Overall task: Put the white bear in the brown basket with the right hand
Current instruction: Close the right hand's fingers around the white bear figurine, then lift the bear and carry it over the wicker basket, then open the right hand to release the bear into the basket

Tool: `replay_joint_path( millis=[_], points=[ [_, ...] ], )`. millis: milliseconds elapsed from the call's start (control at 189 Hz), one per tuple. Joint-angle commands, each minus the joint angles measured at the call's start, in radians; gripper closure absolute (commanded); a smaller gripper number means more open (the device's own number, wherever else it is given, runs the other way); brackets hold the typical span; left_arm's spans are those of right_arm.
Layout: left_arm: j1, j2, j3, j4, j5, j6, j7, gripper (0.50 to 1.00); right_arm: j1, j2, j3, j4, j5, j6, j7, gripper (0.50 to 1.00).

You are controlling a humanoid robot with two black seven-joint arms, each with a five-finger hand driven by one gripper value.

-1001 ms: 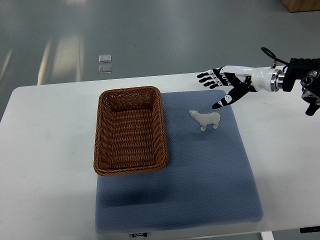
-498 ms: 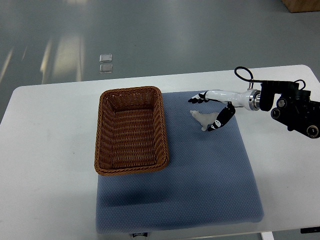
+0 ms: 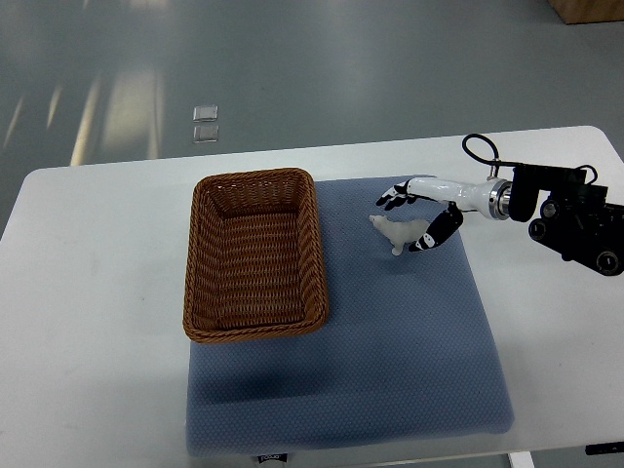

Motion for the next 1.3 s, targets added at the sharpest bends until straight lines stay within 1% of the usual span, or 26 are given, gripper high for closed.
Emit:
replay_joint_path(
  millis=[0,74,85,132,260,365,424,514,715,842,948,1043,1224,1229,1234,1239,1245,1250,1255,1261,1266,1271,1276,1282,1287,1292],
  points=[
    [0.001,0.000,0.000,0.001,0.000,0.000,0.000,0.500,-0.003,0.000,0.000,0.000,-0.001,0.000,0.002,0.899],
    [-0.001,0.000,0.000,0.001,0.000,0.000,0.000,0.500,-0.001,0.000,-0.010,0.000,-0.009,0.000,0.004,0.965],
    [-0.001,0.000,0.000,0.001,0.000,0.000,0.000,0.500,-0.001,0.000,-0.010,0.000,-0.009,0.000,0.004,0.965],
    [0.001,0.000,0.000,-0.001,0.000,0.000,0.000,0.500,0.002,0.000,-0.023,0.000,-0.014,-0.002,0.005,1.000],
    [0.001,0.000,0.000,-0.001,0.000,0.000,0.000,0.500,0.005,0.000,-0.028,0.001,-0.014,-0.020,0.017,1.000],
    [-0.001,0.000,0.000,0.001,0.000,0.000,0.000,0.500,0.013,-0.003,-0.025,0.001,-0.012,-0.027,0.063,1.000],
    [-0.001,0.000,0.000,0.001,0.000,0.000,0.000,0.500,0.043,-0.001,-0.023,0.003,-0.009,-0.027,0.085,1.000],
    [0.001,0.000,0.000,0.001,0.000,0.000,0.000,0.500,0.086,0.003,-0.020,0.011,0.000,-0.030,0.094,1.000],
    [0.001,0.000,0.000,-0.001,0.000,0.000,0.000,0.500,0.204,0.183,-0.031,-0.005,0.005,-0.065,0.096,1.000],
    [0.001,0.000,0.000,0.001,0.000,0.000,0.000,0.500,0.280,0.278,-0.074,-0.020,-0.004,-0.065,0.094,1.000],
    [0.001,0.000,0.000,-0.001,0.000,0.000,0.000,0.500,0.306,0.382,-0.189,-0.092,-0.009,-0.074,0.091,1.000],
    [0.001,0.000,0.000,-0.001,0.000,0.000,0.000,0.500,0.286,0.416,-0.254,-0.149,-0.010,-0.103,0.091,1.000],
    [0.001,0.000,0.000,-0.001,0.000,0.000,0.000,0.500,0.235,0.436,-0.266,-0.157,-0.009,-0.160,0.083,1.000],
    [0.001,0.000,0.000,-0.001,0.000,0.000,0.000,0.500,0.235,0.436,-0.264,-0.157,-0.007,-0.163,0.083,0.985],
    [0.001,0.000,0.000,-0.001,0.000,0.000,0.000,0.500,0.235,0.436,-0.264,-0.157,-0.007,-0.163,0.083,0.985],
    [0.001,0.000,0.000,0.001,0.000,0.000,0.000,0.500,0.235,0.436,-0.261,-0.157,-0.001,-0.168,0.082,0.910],
    [0.001,0.000,0.000,0.001,0.000,0.000,0.000,0.500,0.235,0.436,-0.261,-0.157,-0.001,-0.168,0.082,0.910],
    [-0.001,0.000,0.000,0.001,0.000,0.000,0.000,0.500,0.234,0.436,-0.260,-0.157,0.002,-0.171,0.082,0.831],
    [-0.001,0.000,0.000,0.001,0.000,0.000,0.000,0.500,0.234,0.436,-0.260,-0.157,0.002,-0.171,0.082,0.830],
    [-0.001,0.000,0.000,0.001,0.000,0.000,0.000,0.500,0.234,0.436,-0.258,-0.157,0.003,-0.177,0.082,0.735],
    [-0.001,0.000,0.000,0.001,0.000,0.000,0.000,0.500,0.234,0.436,-0.258,-0.157,0.003,-0.177,0.082,0.734],
    [0.001,0.000,0.000,0.001,0.000,0.000,0.000,0.500,0.232,0.436,-0.257,-0.157,0.006,-0.183,0.080,0.641],
    [0.001,0.000,0.000,0.001,0.000,0.000,0.000,0.500,0.232,0.436,-0.257,-0.157,0.006,-0.183,0.080,0.640],
    [0.001,0.000,0.000,0.001,0.000,0.000,0.000,0.500,0.231,0.436,-0.254,-0.155,0.009,-0.189,0.080,0.571],
    [0.001,0.000,0.000,0.001,0.000,0.000,0.000,0.500,0.231,0.436,-0.254,-0.155,0.009,-0.189,0.080,0.570],
    [0.001,0.000,0.000,-0.001,0.000,0.000,0.000,0.500,0.229,0.436,-0.252,-0.155,0.011,-0.197,0.082,0.550]
  ],
)
